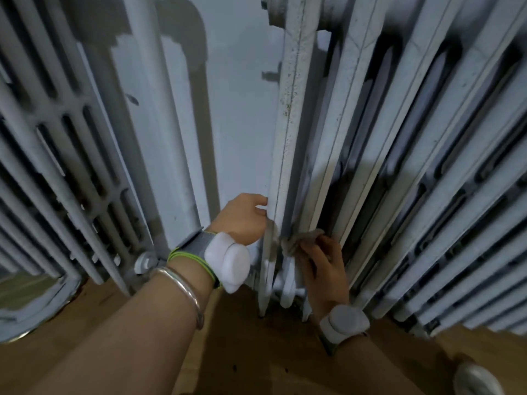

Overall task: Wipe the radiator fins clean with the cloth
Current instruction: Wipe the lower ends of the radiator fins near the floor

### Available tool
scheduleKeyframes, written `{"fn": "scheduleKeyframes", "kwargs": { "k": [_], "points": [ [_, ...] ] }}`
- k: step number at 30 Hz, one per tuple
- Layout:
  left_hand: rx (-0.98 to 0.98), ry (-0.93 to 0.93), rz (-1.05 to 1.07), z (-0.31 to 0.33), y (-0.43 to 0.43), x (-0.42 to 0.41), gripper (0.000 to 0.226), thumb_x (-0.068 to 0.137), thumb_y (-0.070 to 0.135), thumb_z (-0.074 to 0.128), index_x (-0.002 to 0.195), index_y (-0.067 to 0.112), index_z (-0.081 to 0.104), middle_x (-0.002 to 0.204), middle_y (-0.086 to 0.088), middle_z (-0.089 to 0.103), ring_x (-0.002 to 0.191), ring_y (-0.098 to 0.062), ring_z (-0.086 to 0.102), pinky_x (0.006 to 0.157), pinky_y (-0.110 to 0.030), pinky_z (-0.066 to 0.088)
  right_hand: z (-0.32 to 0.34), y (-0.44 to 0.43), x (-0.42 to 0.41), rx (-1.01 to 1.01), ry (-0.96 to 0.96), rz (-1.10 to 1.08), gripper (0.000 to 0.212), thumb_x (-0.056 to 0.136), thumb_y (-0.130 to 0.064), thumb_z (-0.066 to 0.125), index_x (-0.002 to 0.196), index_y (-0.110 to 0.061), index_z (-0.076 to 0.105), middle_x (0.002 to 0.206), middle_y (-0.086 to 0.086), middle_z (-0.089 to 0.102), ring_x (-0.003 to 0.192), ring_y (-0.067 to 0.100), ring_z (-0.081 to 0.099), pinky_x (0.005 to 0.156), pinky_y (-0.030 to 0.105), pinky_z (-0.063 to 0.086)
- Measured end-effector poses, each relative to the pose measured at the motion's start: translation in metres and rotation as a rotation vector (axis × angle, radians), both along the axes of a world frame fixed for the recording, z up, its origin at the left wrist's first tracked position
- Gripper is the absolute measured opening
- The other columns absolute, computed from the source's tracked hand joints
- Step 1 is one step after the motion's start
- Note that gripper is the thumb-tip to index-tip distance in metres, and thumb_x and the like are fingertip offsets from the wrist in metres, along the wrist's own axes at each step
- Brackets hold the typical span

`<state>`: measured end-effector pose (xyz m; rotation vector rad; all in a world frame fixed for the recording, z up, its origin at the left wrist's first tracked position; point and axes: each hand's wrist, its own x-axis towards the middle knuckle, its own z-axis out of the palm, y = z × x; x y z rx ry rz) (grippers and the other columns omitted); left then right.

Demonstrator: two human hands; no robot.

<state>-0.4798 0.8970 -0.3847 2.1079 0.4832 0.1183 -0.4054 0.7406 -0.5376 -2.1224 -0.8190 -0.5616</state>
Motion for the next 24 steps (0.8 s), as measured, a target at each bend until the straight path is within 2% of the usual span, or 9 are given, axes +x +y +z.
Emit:
{"fn": "scheduleKeyframes", "kwargs": {
  "k": [4,6,8,10,13,16,18,21,24],
  "points": [
    [-0.012,0.022,-0.017,-0.006,0.010,0.003,0.048,0.087,-0.005,0.044,0.127,0.019,0.057,0.107,0.003,0.064,0.108,-0.016,0.059,0.093,-0.024,0.046,-0.009,-0.004,-0.005,-0.070,0.037,-0.001,0.031,0.091,-0.027,0.048,0.104,-0.007,0.067,0.112,0.018,0.058,0.091,0.036,0.063,0.086,0.030,0.048],
    [0.005,0.045,-0.033,-0.008,0.018,0.004,0.048,0.089,-0.005,0.044,0.130,0.017,0.055,0.116,-0.002,0.064,0.112,-0.018,0.058,0.097,-0.026,0.045,-0.003,-0.005,-0.010,-0.035,0.128,-0.022,0.019,0.089,-0.019,0.059,0.101,-0.010,0.069,0.106,0.014,0.060,0.084,0.034,0.065,0.080,0.019,0.044],
    [0.017,0.060,-0.018,-0.010,0.026,0.004,0.045,0.090,-0.004,0.044,0.129,0.015,0.055,0.122,-0.005,0.062,0.115,-0.019,0.057,0.100,-0.027,0.044,0.003,-0.003,-0.014,-0.010,0.182,-0.035,0.019,0.085,-0.010,0.069,0.103,-0.011,0.070,0.104,0.011,0.061,0.084,0.031,0.065,0.077,0.012,0.038],
    [0.027,0.075,0.017,-0.013,0.033,0.004,0.043,0.090,-0.002,0.044,0.127,0.015,0.057,0.123,-0.005,0.063,0.114,-0.020,0.058,0.100,-0.029,0.044,0.017,0.002,-0.019,0.028,0.164,-0.021,0.024,0.082,-0.008,0.072,0.106,-0.012,0.069,0.103,0.009,0.061,0.087,0.025,0.063,0.080,0.007,0.039],
    [0.027,0.079,0.055,-0.016,0.043,0.004,0.041,0.090,-0.001,0.044,0.127,0.013,0.057,0.123,-0.006,0.063,0.115,-0.020,0.057,0.104,-0.033,0.043,0.052,0.014,-0.027,0.142,0.017,0.025,0.027,0.082,-0.007,0.069,0.109,-0.011,0.066,0.110,0.008,0.058,0.097,0.005,0.052,0.092,-0.001,0.033],
    [0.042,0.097,0.047,-0.017,0.049,0.003,0.040,0.091,0.004,0.048,0.128,0.013,0.056,0.127,-0.006,0.060,0.119,-0.021,0.055,0.105,-0.034,0.042,0.096,0.025,-0.032,0.253,-0.104,0.031,0.030,0.087,-0.010,0.064,0.116,-0.008,0.062,0.122,0.006,0.051,0.110,-0.001,0.042,0.101,0.006,0.032],
    [0.021,0.104,0.053,-0.019,0.055,0.002,0.037,0.091,0.007,0.050,0.126,0.016,0.057,0.130,-0.006,0.058,0.120,-0.023,0.054,0.104,-0.038,0.044,0.121,0.035,-0.032,0.308,-0.158,0.010,0.030,0.089,-0.009,0.063,0.118,-0.007,0.062,0.126,0.012,0.050,0.114,0.001,0.040,0.103,0.007,0.032],
    [-0.001,0.104,0.069,-0.021,0.061,0.001,0.036,0.090,0.008,0.051,0.124,0.017,0.058,0.131,-0.006,0.057,0.121,-0.024,0.054,0.104,-0.041,0.043,0.138,0.051,-0.023,0.363,-0.249,-0.014,0.027,0.089,-0.007,0.062,0.116,-0.006,0.064,0.126,0.017,0.050,0.119,0.014,0.045,0.105,0.017,0.036],
    [-0.013,0.100,0.065,-0.022,0.065,0.001,0.035,0.090,0.008,0.052,0.124,0.014,0.059,0.130,-0.007,0.058,0.121,-0.024,0.054,0.105,-0.041,0.042,0.127,0.063,-0.017,0.358,-0.251,-0.018,0.026,0.090,-0.009,0.061,0.115,-0.004,0.064,0.123,0.017,0.053,0.115,0.026,0.053,0.101,0.029,0.044]
  ]
}}
